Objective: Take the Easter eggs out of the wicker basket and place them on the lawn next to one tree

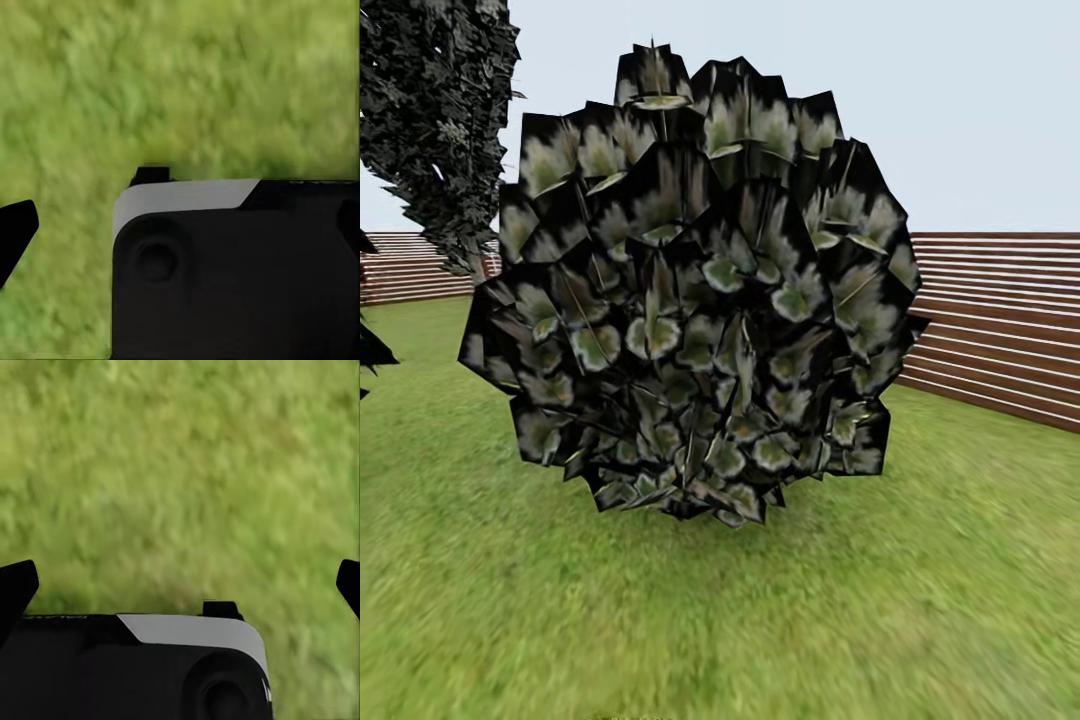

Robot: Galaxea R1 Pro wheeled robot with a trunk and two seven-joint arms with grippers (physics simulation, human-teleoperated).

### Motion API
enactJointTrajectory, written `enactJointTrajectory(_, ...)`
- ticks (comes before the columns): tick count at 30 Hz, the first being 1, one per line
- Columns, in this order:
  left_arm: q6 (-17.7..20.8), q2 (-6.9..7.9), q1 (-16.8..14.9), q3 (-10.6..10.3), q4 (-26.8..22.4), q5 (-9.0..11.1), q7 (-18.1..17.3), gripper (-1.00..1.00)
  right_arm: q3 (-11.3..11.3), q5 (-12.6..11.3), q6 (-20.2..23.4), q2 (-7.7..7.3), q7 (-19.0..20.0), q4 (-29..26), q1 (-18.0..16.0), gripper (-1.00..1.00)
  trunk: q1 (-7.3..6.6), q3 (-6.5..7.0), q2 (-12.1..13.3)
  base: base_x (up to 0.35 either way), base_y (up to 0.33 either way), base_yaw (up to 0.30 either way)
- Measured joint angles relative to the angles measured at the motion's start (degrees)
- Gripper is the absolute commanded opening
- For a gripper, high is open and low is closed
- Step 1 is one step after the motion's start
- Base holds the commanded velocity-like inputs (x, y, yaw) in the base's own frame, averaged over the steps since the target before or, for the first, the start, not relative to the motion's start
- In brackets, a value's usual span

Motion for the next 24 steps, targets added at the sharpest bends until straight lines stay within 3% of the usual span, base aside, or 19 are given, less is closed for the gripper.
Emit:
enactJointTrajectory(4,0.1,-0.44,-0.1,0.1,-5.0,0.1,0.0,1.00,0.1,0.0,-0.3,-0.07,0.0,-1.1,0.0,1.00,-0.88,0.72,1.6,0.000,0.000,0.289)
enactJointTrajectory(8,0.1,-1.75,-0.2,0.1,-4.2,0.1,-0.1,1.00,0.0,0.0,-0.3,-0.29,0.0,-3.4,0.0,1.00,-1.76,1.42,3.2,0.000,0.000,0.283)
enactJointTrajectory(12,-0.9,0.56,-0.2,0.2,-1.8,0.8,-0.4,1.00,0.0,0.0,-0.3,-0.52,0.0,-4.0,0.0,1.00,-2.20,1.64,4.0,0.000,0.000,0.260)
enactJointTrajectory(14,-3.0,0.98,-0.2,0.4,-1.5,1.5,-0.4,1.00,0.0,0.0,-0.3,-0.90,0.0,-4.6,0.0,1.00,-2.20,1.55,4.0,0.000,0.000,0.241)
enactJointTrajectory(17,-11.1,1.37,-0.2,0.7,-0.9,2.2,0.0,1.00,0.0,0.0,-0.3,-1.61,0.0,-5.2,0.0,1.00,-2.20,1.39,4.0,0.000,0.000,0.225)
enactJointTrajectory(19,-13.9,1.45,-0.2,0.8,0.2,2.3,0.1,1.00,0.0,0.0,-0.3,-1.79,0.0,-5.3,0.0,1.00,-2.20,1.27,4.0,0.000,0.000,0.220)
enactJointTrajectory(24,-16.7,1.30,-0.2,0.7,3.8,2.4,0.2,1.00,0.0,-0.1,-0.5,-1.93,0.0,-5.6,0.0,1.00,-2.20,1.00,4.0,0.000,0.000,0.232)
